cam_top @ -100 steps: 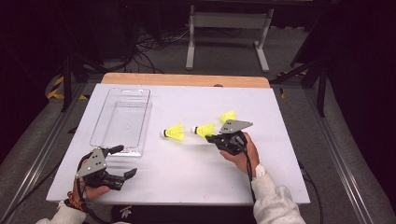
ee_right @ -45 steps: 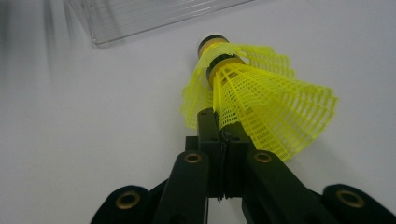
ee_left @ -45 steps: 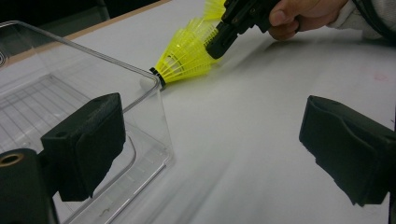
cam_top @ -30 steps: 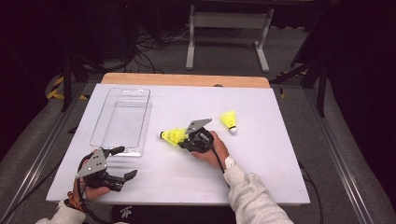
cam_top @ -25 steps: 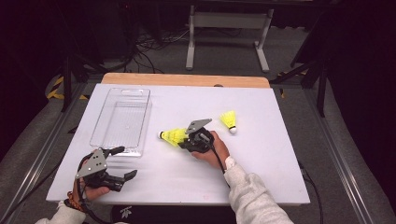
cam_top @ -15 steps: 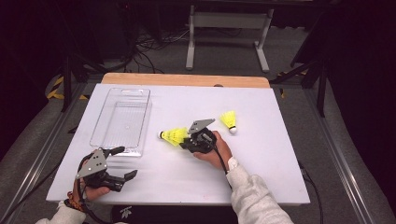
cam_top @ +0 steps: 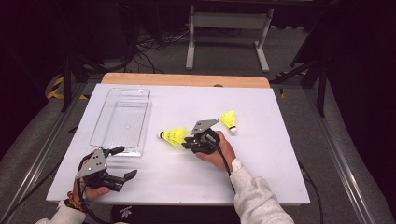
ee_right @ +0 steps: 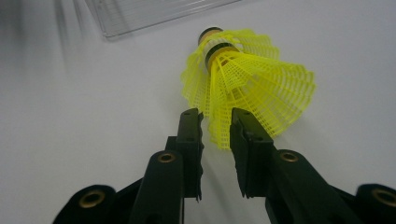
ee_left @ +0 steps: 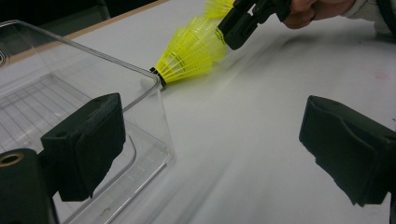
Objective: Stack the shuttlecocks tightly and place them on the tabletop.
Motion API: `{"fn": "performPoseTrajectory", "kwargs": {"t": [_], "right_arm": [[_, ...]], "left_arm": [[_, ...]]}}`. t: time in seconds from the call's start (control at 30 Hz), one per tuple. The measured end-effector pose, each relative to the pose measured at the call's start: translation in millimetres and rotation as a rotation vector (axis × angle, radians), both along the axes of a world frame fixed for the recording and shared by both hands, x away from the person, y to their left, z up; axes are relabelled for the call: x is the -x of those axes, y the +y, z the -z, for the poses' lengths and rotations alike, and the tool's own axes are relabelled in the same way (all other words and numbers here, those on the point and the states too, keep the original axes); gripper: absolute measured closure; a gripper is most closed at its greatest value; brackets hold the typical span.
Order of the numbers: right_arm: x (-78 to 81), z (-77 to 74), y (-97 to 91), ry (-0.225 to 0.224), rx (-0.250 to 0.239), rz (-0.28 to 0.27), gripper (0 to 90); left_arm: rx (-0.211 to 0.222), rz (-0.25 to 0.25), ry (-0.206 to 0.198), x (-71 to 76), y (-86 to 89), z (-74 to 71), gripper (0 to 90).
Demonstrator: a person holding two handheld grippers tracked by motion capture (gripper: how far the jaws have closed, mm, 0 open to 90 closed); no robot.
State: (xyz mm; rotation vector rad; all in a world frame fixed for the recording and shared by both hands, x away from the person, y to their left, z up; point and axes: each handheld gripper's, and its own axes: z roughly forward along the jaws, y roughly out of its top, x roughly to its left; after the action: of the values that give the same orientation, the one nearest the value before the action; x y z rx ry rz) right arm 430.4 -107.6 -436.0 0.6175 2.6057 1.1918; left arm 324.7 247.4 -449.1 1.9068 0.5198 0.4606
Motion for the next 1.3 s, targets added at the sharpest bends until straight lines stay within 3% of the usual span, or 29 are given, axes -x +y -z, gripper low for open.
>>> {"fn": "performPoseTrajectory", "kwargs": {"t": [0.8,1.1,1.3], "right_arm": [[21.8,-21.7,-32.2,-0.116,-0.027,0.06,73.6],[27.2,-35.8,-51.9,-0.171,-0.041,0.114,70.0],[26.9,-44.1,-71.2,-0.197,-0.052,0.18,63.6]], "left_arm": [[-0.009,0.0,-0.002,0.4,-0.3,0.0,7.8],[-0.009,-0.001,-0.004,1.0,0.2,-0.3,7.9],[-0.009,0.002,-0.004,1.3,-0.1,-0.4,7.8]]}}
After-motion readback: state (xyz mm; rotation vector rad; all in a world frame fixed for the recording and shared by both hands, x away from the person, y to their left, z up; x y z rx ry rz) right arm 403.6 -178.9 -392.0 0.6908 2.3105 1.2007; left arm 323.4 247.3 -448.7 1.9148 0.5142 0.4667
